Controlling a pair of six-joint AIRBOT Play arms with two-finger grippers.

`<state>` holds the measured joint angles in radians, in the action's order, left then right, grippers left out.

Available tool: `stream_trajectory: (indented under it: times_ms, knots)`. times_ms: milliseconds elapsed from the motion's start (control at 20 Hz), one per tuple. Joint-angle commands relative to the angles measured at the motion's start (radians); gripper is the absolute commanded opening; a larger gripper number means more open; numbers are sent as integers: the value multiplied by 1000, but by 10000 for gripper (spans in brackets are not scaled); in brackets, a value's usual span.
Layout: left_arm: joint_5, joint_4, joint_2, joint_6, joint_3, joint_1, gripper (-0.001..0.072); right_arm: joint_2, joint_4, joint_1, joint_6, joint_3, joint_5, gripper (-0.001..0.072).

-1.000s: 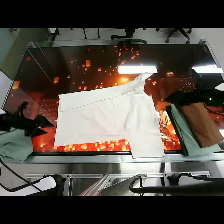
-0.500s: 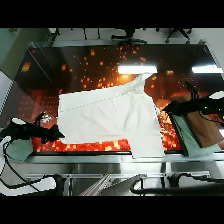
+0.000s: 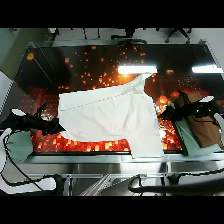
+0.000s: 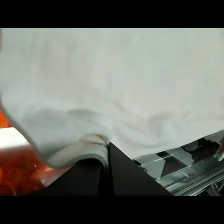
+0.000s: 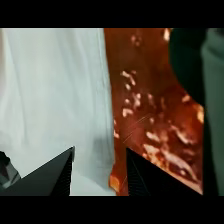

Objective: Fold the shirts.

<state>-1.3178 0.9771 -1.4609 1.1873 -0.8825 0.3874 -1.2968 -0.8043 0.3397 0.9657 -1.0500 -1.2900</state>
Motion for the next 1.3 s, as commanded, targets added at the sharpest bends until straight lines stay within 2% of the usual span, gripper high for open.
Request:
stream_trajectory:
  times_ms: [0, 150, 200, 250, 300, 400, 500, 650, 750, 850, 1000, 1100, 1150, 1250]
  knots:
    - [-14, -3, -1, -1, -9, 0, 14, -65, -4, -49, 3, 1, 8, 383]
    - [-18, -5, -1, -1, -9, 0, 14, -108, 1, -113, 2, 1, 39, 381]
    - [-24, -10, 2, -1, -9, 0, 14, -112, 21, -127, -14, 0, 34, 297]
    - [-29, -12, 12, -2, -9, 0, 13, -108, 62, -137, -53, -2, 17, 89]
    - [-32, -13, 38, -2, -10, 0, 13, -92, 113, -140, -82, -6, -1, 20]
    - [-45, -16, 129, -2, -37, 0, 11, -11, 213, -135, -114, -41, -35, 19]
    - [-95, -95, 246, -3, -127, 11, 11, 116, 343, -112, -146, -125, -63, 19]
    - [-116, -433, 443, -11, -332, 74, 11, 340, 535, -55, -200, -309, -61, 19]
    - [-57, -645, 555, -14, -476, 133, 11, 472, 554, -20, -201, -428, -11, 19]
    - [12, -755, 638, -20, -631, 208, 11, 589, 554, 14, -221, -517, 58, 19]
    - [57, -759, 710, -11, -814, 391, 11, 724, 511, 66, -254, -608, 185, 19]
    - [60, -757, 706, 36, -882, 502, 11, 762, 448, 88, -263, -646, 264, 19]
    - [50, -748, 684, 58, -912, 525, 11, 764, 430, 95, -263, -656, 294, 18]
    - [13, -606, 620, 98, -958, 504, 11, 737, 419, 95, -263, -657, 317, 18]
